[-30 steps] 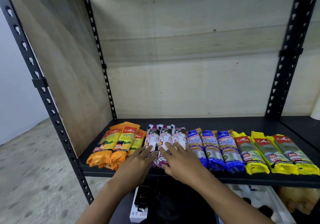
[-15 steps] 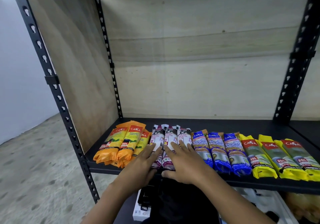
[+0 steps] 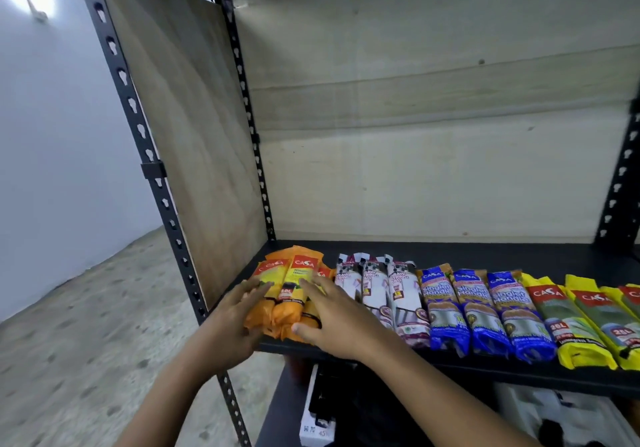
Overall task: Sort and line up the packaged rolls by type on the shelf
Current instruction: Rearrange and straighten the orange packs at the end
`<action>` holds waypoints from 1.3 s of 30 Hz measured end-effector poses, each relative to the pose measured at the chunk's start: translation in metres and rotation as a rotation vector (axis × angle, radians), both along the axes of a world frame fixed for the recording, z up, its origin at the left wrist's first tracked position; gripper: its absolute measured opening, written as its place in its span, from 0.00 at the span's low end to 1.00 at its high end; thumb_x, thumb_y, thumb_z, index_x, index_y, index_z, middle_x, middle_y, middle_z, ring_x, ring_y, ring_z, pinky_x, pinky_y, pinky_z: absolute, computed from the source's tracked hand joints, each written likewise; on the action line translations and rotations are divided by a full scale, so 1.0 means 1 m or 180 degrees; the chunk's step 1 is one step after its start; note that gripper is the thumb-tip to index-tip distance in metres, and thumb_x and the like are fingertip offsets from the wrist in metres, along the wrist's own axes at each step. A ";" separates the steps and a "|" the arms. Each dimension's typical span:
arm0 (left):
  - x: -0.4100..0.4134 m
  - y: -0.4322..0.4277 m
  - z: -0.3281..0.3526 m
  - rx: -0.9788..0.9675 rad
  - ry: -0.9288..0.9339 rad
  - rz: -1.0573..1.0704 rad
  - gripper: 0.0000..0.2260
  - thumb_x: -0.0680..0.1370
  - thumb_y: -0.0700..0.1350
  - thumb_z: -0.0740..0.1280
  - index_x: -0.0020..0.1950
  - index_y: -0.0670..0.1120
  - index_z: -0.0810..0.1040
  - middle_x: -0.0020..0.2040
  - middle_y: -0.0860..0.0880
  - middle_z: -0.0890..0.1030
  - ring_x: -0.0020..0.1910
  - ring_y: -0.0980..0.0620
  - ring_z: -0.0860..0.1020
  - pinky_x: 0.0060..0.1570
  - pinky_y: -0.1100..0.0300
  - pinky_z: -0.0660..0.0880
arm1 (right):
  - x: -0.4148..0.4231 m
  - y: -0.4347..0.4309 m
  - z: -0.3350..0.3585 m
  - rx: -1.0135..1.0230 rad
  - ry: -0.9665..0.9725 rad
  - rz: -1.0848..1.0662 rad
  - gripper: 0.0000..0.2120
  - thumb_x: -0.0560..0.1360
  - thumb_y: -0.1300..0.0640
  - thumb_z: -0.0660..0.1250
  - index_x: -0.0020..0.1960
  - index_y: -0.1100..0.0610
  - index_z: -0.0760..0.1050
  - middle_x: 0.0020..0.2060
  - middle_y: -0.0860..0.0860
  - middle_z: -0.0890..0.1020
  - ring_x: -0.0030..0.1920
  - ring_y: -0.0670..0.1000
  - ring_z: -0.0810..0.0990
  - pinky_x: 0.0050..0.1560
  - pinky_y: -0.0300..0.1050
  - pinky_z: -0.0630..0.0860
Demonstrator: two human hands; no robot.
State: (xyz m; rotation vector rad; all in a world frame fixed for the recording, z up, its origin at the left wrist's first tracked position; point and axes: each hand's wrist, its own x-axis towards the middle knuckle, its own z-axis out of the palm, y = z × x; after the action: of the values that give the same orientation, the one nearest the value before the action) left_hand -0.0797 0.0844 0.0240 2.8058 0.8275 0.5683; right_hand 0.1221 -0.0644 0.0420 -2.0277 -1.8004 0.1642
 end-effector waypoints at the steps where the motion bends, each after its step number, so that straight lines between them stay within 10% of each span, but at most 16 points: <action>1: -0.002 0.004 0.000 -0.0029 0.0052 -0.0006 0.36 0.73 0.55 0.65 0.78 0.64 0.53 0.78 0.56 0.56 0.76 0.51 0.59 0.70 0.51 0.67 | -0.005 0.006 0.000 0.0008 0.0089 -0.0003 0.41 0.77 0.35 0.62 0.81 0.44 0.45 0.81 0.45 0.46 0.80 0.52 0.50 0.72 0.60 0.64; 12: -0.004 0.030 -0.008 -0.0357 0.0288 -0.0186 0.36 0.77 0.52 0.67 0.77 0.68 0.49 0.79 0.63 0.47 0.76 0.53 0.59 0.67 0.63 0.66 | -0.037 0.044 -0.008 -0.0241 0.0099 -0.0149 0.42 0.79 0.39 0.64 0.81 0.47 0.42 0.81 0.50 0.36 0.80 0.55 0.35 0.73 0.66 0.59; 22: 0.001 0.030 -0.013 -0.0248 0.0217 -0.0150 0.32 0.80 0.48 0.66 0.79 0.63 0.54 0.80 0.59 0.50 0.77 0.50 0.59 0.68 0.61 0.64 | -0.036 0.049 -0.015 -0.0162 -0.0049 -0.0104 0.35 0.82 0.55 0.64 0.82 0.52 0.48 0.81 0.55 0.42 0.80 0.58 0.38 0.75 0.60 0.60; 39: 0.028 -0.004 0.012 0.0234 -0.0328 -0.0272 0.25 0.80 0.44 0.67 0.76 0.53 0.67 0.78 0.50 0.62 0.76 0.47 0.63 0.72 0.59 0.62 | -0.007 0.014 0.011 0.0210 0.0136 -0.0161 0.33 0.79 0.52 0.69 0.80 0.51 0.59 0.81 0.51 0.54 0.81 0.54 0.48 0.78 0.57 0.53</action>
State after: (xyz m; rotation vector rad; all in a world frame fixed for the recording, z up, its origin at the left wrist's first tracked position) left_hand -0.0516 0.0800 0.0363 2.8335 0.6769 0.7365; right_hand 0.1151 -0.0501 0.0526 -2.0065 -1.7049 0.1304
